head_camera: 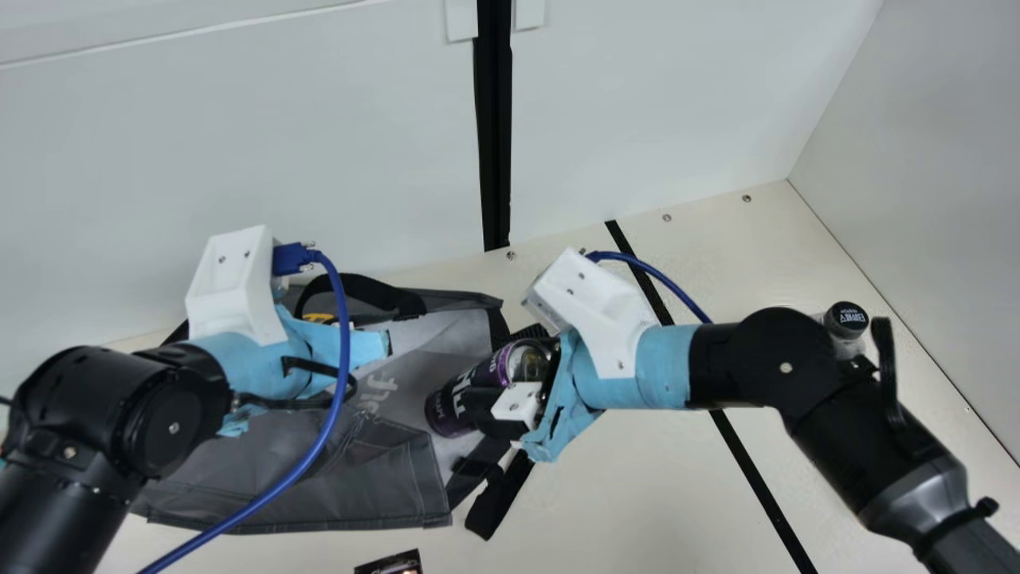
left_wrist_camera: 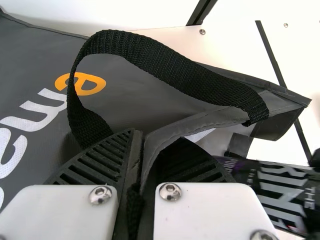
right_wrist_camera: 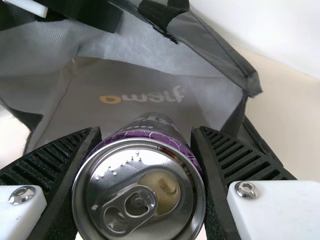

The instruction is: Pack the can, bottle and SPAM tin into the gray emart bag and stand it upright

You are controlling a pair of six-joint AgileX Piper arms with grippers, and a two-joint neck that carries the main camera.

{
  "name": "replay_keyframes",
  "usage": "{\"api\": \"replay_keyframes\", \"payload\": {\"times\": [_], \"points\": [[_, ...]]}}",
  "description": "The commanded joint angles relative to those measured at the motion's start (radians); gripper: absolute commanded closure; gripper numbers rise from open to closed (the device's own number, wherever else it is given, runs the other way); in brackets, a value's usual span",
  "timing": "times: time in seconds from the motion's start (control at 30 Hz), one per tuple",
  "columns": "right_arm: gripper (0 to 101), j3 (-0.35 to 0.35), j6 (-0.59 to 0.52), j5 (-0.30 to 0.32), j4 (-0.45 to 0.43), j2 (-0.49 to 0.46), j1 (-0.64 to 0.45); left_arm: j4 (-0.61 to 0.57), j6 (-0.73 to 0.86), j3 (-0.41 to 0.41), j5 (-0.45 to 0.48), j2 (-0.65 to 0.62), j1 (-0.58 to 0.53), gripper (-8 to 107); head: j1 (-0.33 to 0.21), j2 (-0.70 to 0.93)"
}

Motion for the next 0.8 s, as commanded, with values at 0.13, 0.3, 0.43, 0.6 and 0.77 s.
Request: {"api": "replay_keyframes", "payload": {"times": [0.13,0.3,0.43,0.6,0.77], "points": [[101,0.018,-0.03,-0.06,0.024,0.021,0.037,0.0,0.0,0.0,0.0,0.0,0.0,107,-0.024,-0.002],[101,0.031,-0.069,-0.103,0.06,0.043,0.059,0.0,0.0,0.0,0.0,0.0,0.0,107,-0.024,-0.002],[101,0.039,-0.104,-0.135,0.091,0.066,0.073,0.0,0.0,0.0,0.0,0.0,0.0,107,-0.024,-0.002],[101,0.048,-0.148,-0.169,0.134,0.095,0.09,0.0,0.0,0.0,0.0,0.0,0.0,107,-0.024,-0.002],[101,0.055,-0.188,-0.198,0.178,0.125,0.108,0.0,0.0,0.0,0.0,0.0,0.0,107,-0.024,-0.002]]}}
